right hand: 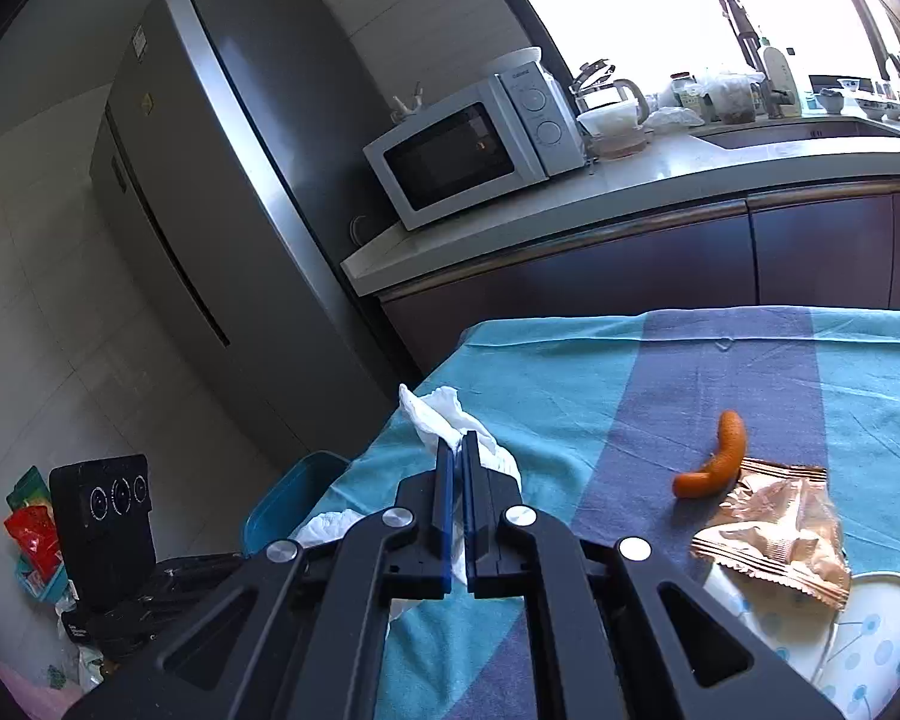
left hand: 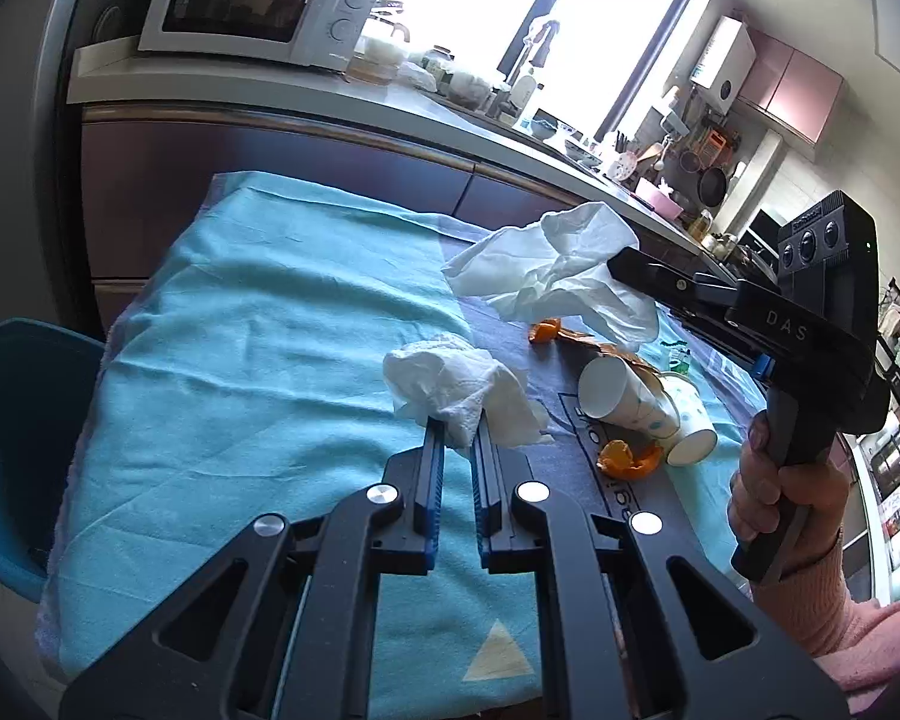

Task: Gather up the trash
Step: 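Carry both tissues over the teal bin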

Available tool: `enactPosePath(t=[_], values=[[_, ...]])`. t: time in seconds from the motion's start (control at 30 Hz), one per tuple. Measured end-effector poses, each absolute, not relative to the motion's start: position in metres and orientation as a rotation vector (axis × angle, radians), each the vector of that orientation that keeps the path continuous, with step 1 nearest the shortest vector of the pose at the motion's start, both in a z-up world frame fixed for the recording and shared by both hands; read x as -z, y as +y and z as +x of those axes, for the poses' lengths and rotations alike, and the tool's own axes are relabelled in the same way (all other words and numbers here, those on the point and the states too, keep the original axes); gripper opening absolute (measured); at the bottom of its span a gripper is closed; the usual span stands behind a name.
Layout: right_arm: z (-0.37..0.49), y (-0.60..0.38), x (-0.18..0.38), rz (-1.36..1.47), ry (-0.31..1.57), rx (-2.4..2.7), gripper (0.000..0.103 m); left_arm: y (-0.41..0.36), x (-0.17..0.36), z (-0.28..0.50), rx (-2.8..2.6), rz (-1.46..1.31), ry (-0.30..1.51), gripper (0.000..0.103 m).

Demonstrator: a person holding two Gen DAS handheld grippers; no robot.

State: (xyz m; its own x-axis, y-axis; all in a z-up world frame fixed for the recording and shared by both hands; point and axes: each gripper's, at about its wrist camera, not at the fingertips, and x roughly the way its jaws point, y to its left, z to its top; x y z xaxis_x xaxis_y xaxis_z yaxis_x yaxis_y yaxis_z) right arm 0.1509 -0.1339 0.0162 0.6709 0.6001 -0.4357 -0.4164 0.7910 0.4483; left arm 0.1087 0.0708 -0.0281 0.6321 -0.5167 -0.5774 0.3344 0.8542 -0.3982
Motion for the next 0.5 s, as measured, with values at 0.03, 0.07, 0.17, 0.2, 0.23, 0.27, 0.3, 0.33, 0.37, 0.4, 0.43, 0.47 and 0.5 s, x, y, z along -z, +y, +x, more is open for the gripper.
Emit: enactPosePath(t=[0.03, 0.07, 0.17, 0.2, 0.23, 0.27, 0.3, 0.33, 0.37, 0.4, 0.43, 0.47, 0.5], values=[[0.151, -0.130, -0.017, 0.323, 0.603, -0.592, 0.002, 0.076, 0.028, 0.108, 0.484, -0.269, 0.737, 0.009], [0.151, -0.126, -0.018, 0.321, 0.604, -0.603, 0.002, 0.082, 0.027, 0.106, 0.473, -0.274, 0.735, 0.009], [0.153, -0.113, -0.018, 0.321, 0.613, -0.645, 0.002, 0.098, 0.027, 0.104, 0.441, -0.284, 0.727, 0.009], [0.154, -0.108, -0.018, 0.317, 0.615, -0.657, 0.002, 0.104, 0.026, 0.102, 0.429, -0.288, 0.724, 0.009], [0.154, -0.101, -0.018, 0.311, 0.617, -0.671, 0.002, 0.109, 0.026, 0.100, 0.415, -0.290, 0.721, 0.009], [0.154, -0.096, -0.018, 0.307, 0.620, -0.684, 0.002, 0.115, 0.025, 0.098, 0.401, -0.294, 0.717, 0.009], [0.156, -0.089, -0.018, 0.302, 0.623, -0.698, 0.002, 0.121, 0.025, 0.096, 0.388, -0.297, 0.714, 0.009], [0.156, -0.084, -0.018, 0.297, 0.626, -0.710, 0.002, 0.127, 0.025, 0.094, 0.374, -0.299, 0.712, 0.009], [0.157, -0.077, -0.017, 0.294, 0.631, -0.723, 0.002, 0.133, 0.024, 0.092, 0.359, -0.304, 0.710, 0.009], [0.158, -0.071, -0.017, 0.291, 0.637, -0.740, 0.002, 0.140, 0.025, 0.091, 0.347, -0.308, 0.708, 0.009], [0.159, -0.065, -0.018, 0.288, 0.640, -0.752, 0.002, 0.147, 0.025, 0.089, 0.331, -0.312, 0.705, 0.009], [0.160, -0.059, -0.018, 0.282, 0.641, -0.763, 0.002, 0.154, 0.025, 0.089, 0.318, -0.317, 0.703, 0.009], [0.162, -0.052, -0.018, 0.276, 0.643, -0.774, 0.002, 0.161, 0.025, 0.087, 0.302, -0.323, 0.699, 0.009]])
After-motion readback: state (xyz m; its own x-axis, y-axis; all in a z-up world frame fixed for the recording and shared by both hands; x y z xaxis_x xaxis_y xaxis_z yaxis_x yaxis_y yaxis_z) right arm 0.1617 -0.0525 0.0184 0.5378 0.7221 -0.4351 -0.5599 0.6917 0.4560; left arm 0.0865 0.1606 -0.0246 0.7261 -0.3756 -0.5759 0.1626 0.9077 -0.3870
